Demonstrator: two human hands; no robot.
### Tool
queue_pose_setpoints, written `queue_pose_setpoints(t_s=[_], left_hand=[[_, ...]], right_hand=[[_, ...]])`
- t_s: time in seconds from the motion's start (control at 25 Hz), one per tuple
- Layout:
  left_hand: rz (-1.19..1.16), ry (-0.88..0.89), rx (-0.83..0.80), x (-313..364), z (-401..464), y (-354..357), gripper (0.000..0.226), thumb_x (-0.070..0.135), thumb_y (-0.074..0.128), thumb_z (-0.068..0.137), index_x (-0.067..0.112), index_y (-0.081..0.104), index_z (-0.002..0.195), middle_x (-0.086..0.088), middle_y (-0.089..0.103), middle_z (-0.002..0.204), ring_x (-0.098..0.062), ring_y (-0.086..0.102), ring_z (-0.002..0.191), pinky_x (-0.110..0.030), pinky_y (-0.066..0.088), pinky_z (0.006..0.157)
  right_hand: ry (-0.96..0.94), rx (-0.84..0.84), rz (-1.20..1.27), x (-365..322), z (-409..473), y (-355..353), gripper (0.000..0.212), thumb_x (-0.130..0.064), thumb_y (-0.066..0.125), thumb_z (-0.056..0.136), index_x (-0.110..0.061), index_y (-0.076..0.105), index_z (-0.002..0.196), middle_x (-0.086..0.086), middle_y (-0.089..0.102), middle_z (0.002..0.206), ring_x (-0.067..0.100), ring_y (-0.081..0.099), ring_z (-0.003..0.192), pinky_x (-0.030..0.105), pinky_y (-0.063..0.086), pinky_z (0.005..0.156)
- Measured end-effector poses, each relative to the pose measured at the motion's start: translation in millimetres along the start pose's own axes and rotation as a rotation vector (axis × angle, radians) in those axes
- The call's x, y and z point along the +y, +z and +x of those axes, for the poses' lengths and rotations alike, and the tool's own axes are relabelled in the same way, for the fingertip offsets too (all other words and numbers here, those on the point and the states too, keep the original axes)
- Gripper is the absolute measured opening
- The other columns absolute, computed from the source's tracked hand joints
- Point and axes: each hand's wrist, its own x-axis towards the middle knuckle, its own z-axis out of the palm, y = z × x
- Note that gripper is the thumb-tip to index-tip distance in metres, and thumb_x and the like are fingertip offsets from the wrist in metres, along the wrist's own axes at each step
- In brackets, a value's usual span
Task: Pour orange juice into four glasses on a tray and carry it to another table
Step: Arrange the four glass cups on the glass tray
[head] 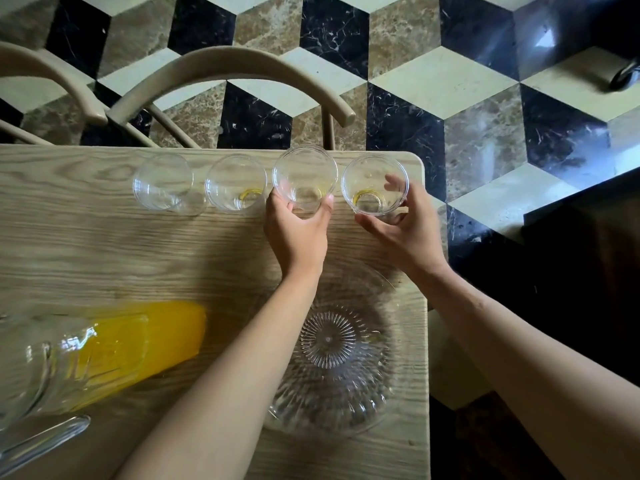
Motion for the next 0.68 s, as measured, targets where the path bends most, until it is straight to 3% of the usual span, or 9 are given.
queue_pose_setpoints(t_s=[0.12,0.24,0.32,0.52,0.68], left_hand=[[0.001,0.037,-0.019,6,-5,-7,0.069,0.030,0.093,0.080,0.008,0.060,0.135,0.002,0.064,0.138,-0.010,0.058,0.123,-0.025,0.047,0.107],[0.007,0.055,-0.022,11,-14,-22,0.069,0.030,0.094,0.079,0.008,0.061,0.134,0.002,0.063,0.138,-0.012,0.060,0.127,-0.025,0.048,0.109],[0.034,0.067,-0.023,10,-23,-36,0.069,0.035,0.095,0.076,0.009,0.062,0.131,0.002,0.065,0.134,-0.014,0.062,0.125,-0.027,0.049,0.107],[0.039,0.078,-0.077,-6,-53,-73,0.078,0.059,0.086,0.066,0.015,0.063,0.127,-0.001,0.068,0.133,-0.010,0.064,0.122,-0.022,0.048,0.105],[0.069,0.092,-0.138,-21,-69,-98,0.070,0.042,0.096,0.069,0.014,0.062,0.123,-0.004,0.068,0.134,-0.009,0.065,0.123,-0.023,0.051,0.106]], right_hand=[[-0.016,0.027,-0.007,-5,-6,-3,0.076,-0.033,0.091,0.071,-0.018,0.057,0.137,0.000,0.063,0.124,0.007,0.056,0.079,0.027,0.053,0.077],[-0.025,0.039,-0.020,-14,-17,-5,0.076,-0.034,0.091,0.072,-0.019,0.056,0.138,-0.004,0.062,0.126,0.002,0.053,0.079,0.011,0.045,0.073],[-0.032,0.044,-0.020,-20,-29,-6,0.077,-0.031,0.091,0.072,-0.016,0.057,0.139,-0.004,0.063,0.126,0.001,0.054,0.082,0.008,0.044,0.072],[-0.026,0.037,-0.044,-25,-76,-7,0.077,-0.033,0.091,0.071,-0.014,0.057,0.138,0.000,0.065,0.128,0.013,0.061,0.097,0.021,0.052,0.076],[-0.031,0.019,-0.055,-22,-112,-6,0.079,-0.039,0.088,0.070,-0.011,0.057,0.137,0.004,0.066,0.127,0.019,0.064,0.109,0.036,0.055,0.090]])
